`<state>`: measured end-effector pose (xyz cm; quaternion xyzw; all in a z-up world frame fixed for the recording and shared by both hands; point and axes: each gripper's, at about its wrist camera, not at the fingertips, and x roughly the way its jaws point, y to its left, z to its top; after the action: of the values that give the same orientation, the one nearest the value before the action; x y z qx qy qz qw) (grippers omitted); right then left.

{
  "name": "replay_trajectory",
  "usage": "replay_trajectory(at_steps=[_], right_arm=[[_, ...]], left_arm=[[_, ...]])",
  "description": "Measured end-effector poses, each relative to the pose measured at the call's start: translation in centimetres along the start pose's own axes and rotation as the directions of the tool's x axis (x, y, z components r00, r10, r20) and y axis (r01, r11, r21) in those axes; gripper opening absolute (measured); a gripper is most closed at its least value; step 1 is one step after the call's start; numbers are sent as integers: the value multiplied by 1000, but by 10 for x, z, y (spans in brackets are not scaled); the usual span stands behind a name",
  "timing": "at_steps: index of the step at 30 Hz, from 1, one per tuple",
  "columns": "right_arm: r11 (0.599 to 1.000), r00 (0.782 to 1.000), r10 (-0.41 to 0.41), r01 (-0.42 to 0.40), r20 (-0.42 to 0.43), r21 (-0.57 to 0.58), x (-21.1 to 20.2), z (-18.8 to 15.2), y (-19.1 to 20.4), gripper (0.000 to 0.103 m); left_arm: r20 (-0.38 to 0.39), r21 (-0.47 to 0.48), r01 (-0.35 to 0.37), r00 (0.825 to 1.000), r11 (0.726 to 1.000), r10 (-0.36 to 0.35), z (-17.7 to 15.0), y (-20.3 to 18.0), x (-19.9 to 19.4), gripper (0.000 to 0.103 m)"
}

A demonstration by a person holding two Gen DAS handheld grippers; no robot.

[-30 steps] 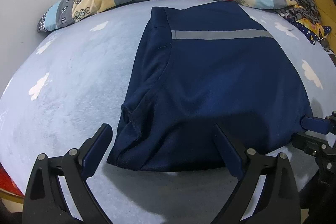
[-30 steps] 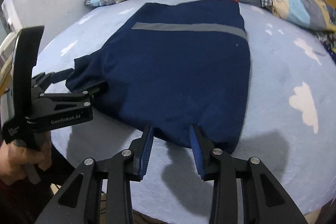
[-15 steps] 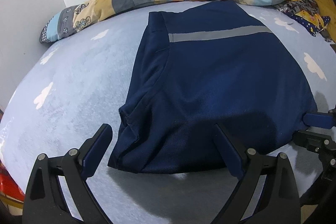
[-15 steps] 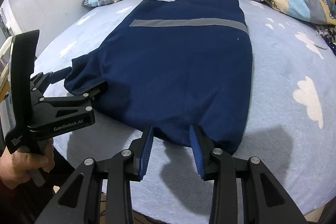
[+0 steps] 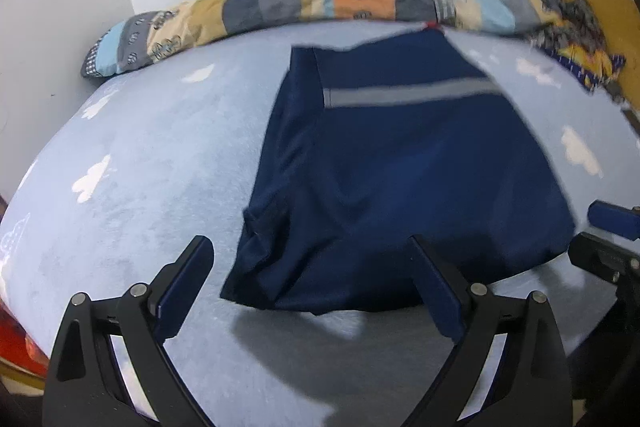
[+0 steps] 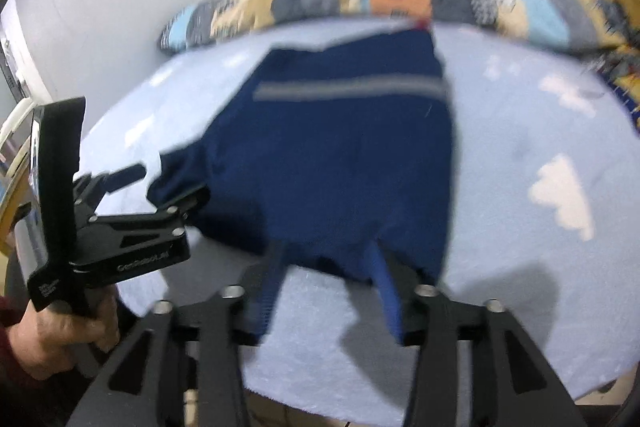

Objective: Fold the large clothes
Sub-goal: 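Open the right gripper and pull both grippers back from the jacket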

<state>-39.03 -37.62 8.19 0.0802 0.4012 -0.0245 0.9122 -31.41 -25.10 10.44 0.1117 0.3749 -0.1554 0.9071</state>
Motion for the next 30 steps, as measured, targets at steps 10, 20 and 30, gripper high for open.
replay_trajectory(at_steps=[10, 20, 30], right_arm=[[995, 981, -94, 98, 172, -16, -37, -1, 11, 70], [996, 983, -85, 88, 166, -11, -38, -2, 9, 70], [995, 981, -98, 101, 169, -4, -40, -3, 7, 70]], left_arm=[[186, -25, -21, 982, 999, 25, 10, 2, -58, 103], [165, -28, -46, 985, 999, 50, 17, 6, -53, 103], [75, -52, 9, 997, 999, -5, 29, 15, -60, 103]])
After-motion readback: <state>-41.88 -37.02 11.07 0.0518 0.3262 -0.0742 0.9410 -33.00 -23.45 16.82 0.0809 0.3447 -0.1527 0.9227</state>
